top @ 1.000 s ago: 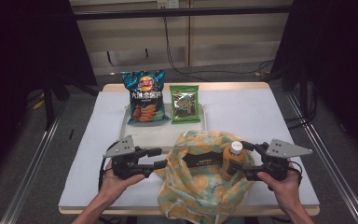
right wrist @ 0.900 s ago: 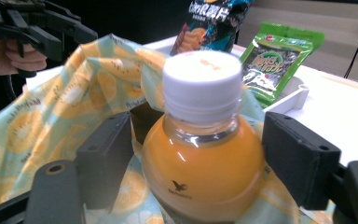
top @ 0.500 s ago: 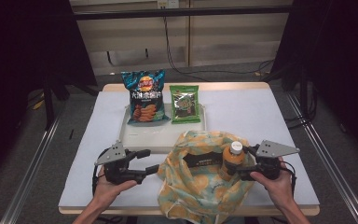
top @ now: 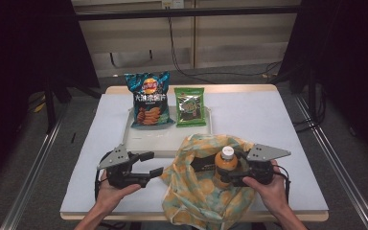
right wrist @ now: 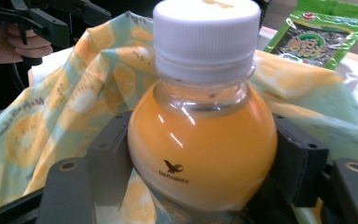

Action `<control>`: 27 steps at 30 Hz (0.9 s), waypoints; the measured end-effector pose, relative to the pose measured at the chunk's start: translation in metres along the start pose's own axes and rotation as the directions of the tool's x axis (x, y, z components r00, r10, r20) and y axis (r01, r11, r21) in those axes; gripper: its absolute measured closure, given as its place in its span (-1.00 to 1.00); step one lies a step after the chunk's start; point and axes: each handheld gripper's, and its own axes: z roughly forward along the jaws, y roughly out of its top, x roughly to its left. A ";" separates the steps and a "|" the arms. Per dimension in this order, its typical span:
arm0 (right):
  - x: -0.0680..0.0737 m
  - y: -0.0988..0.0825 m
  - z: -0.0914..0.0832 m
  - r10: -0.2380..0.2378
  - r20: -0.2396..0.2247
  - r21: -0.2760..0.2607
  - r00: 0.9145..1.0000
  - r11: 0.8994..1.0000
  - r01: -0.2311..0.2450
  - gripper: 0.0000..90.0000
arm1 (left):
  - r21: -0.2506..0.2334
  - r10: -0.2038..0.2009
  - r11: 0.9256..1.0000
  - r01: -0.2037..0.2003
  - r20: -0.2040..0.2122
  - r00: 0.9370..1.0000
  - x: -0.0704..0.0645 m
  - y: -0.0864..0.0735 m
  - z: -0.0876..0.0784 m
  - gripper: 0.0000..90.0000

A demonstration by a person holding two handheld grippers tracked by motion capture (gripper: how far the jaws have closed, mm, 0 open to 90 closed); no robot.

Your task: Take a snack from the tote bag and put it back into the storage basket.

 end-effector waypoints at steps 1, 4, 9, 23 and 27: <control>0.002 0.001 0.002 -0.003 0.006 -0.003 1.000 1.000 0.003 -0.33 | -0.003 -0.003 1.000 0.003 0.001 1.000 0.000 0.000 0.000 -0.25; 0.004 0.001 0.008 0.004 0.005 -0.007 1.000 1.000 -0.004 -0.34 | 0.002 0.003 1.000 -0.003 0.006 1.000 0.000 0.000 0.001 -0.25; 0.008 -0.003 0.012 -0.008 0.002 -0.017 1.000 1.000 0.008 -0.35 | 0.013 0.014 1.000 -0.014 0.003 1.000 -0.002 0.003 0.003 -0.18; 0.004 -0.008 -0.017 0.041 0.028 -0.097 0.999 0.995 -0.038 -0.79 | -0.024 0.033 0.999 -0.031 0.094 0.995 -0.020 0.019 0.011 0.12; 0.004 -0.014 -0.030 0.050 0.045 -0.100 0.998 0.994 -0.045 -0.78 | -0.030 0.047 0.999 -0.044 0.118 0.992 -0.026 0.024 0.017 0.14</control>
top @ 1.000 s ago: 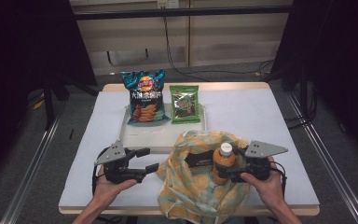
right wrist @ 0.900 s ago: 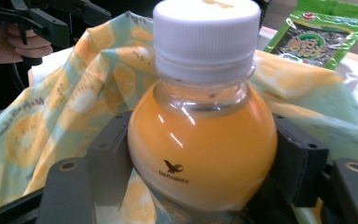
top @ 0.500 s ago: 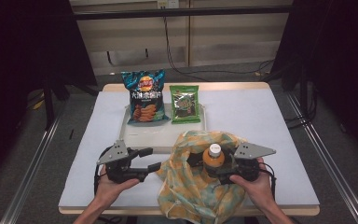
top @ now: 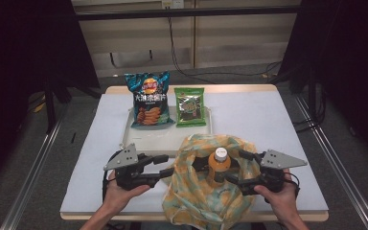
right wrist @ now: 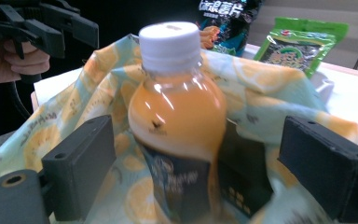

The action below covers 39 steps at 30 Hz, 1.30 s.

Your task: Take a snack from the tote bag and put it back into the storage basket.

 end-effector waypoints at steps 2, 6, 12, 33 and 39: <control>-0.002 -0.002 -0.005 0.008 0.007 -0.007 1.000 1.000 -0.008 -0.78 | -0.001 -0.001 1.000 0.001 0.010 1.000 -0.002 0.002 0.005 0.13; -0.004 0.000 -0.016 0.009 0.019 -0.017 1.000 1.000 -0.009 -0.78 | 0.008 0.007 1.000 -0.007 0.037 0.999 -0.006 0.006 0.017 0.12; -0.009 -0.003 -0.037 0.009 0.074 -0.037 0.997 0.999 -0.006 -0.80 | 0.020 0.028 0.999 -0.029 0.063 0.998 -0.016 0.018 0.039 0.09; -0.015 -0.022 -0.040 0.031 0.094 -0.018 0.995 0.999 -0.030 -0.83 | 0.064 0.007 0.998 -0.008 0.009 1.000 -0.032 0.019 0.118 -0.41; -0.015 -0.024 -0.041 0.025 0.096 -0.006 0.995 1.000 -0.024 -0.84 | 0.066 -0.009 0.998 0.010 -0.015 1.000 -0.033 0.019 0.129 -0.50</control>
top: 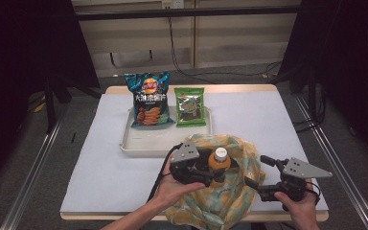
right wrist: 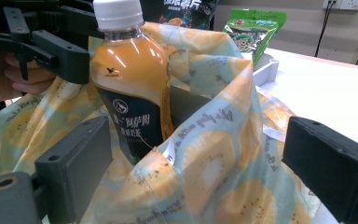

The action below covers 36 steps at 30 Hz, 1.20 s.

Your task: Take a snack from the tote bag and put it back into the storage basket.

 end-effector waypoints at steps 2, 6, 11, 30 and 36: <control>-0.001 0.000 0.001 -0.001 0.004 -0.001 1.000 1.000 0.001 -0.85 | 0.015 0.002 1.000 -0.002 -0.020 1.000 0.000 -0.001 0.006 -0.52; 0.000 -0.001 0.001 -0.005 0.004 0.001 1.000 1.000 0.005 -0.85 | 0.021 -0.009 1.000 0.009 -0.018 1.000 0.003 -0.001 0.013 -0.53; -0.001 -0.002 0.003 -0.002 0.007 0.009 1.000 1.000 0.002 -0.84 | 0.040 -0.010 0.999 0.010 -0.013 1.000 0.000 -0.002 0.022 -0.49; 0.002 -0.005 0.000 0.000 -0.001 -0.001 1.000 1.000 0.000 -0.87 | 0.065 0.001 0.998 -0.004 0.048 0.999 0.003 -0.002 0.021 -0.33; 0.004 -0.005 -0.001 -0.006 0.002 0.000 1.000 1.000 0.006 -0.88 | 0.064 0.005 0.998 -0.010 0.088 0.996 0.003 0.000 0.018 -0.33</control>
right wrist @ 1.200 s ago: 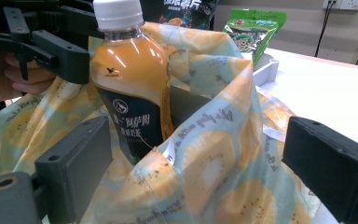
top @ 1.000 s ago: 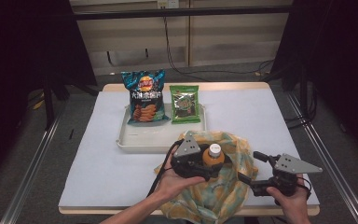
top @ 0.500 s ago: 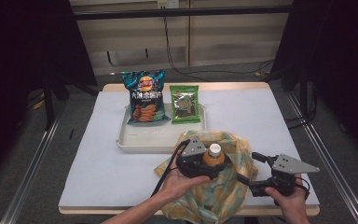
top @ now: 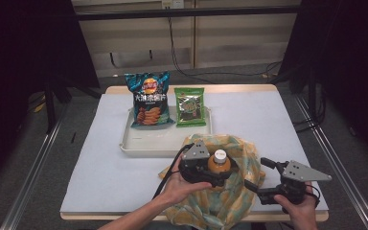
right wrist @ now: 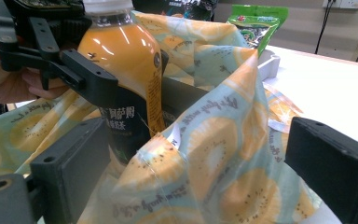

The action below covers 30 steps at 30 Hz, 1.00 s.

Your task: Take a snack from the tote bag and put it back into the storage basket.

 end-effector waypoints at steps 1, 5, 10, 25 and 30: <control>0.000 0.000 0.001 -0.001 0.002 -0.001 1.000 1.000 0.001 -0.88 | -0.001 0.001 1.000 -0.001 -0.003 1.000 0.000 0.001 -0.001 -0.33; 0.002 0.000 0.002 -0.005 -0.002 0.004 1.000 1.000 0.005 -0.89 | -0.012 -0.007 1.000 0.007 0.016 1.000 0.000 0.003 -0.003 -0.33; 0.001 0.001 0.004 -0.003 -0.006 0.000 1.000 1.000 0.003 -0.90 | -0.030 -0.016 0.999 0.018 0.049 0.999 0.001 0.007 -0.009 -0.33; 0.001 -0.001 0.001 -0.016 -0.021 0.004 1.000 1.000 0.016 -0.94 | -0.022 0.009 1.000 -0.007 0.095 0.995 -0.005 0.015 -0.015 -0.33; 0.001 -0.001 0.001 -0.017 -0.019 0.007 1.000 1.000 0.018 -0.94 | -0.023 0.027 0.999 -0.024 0.108 0.994 -0.008 0.018 -0.017 -0.33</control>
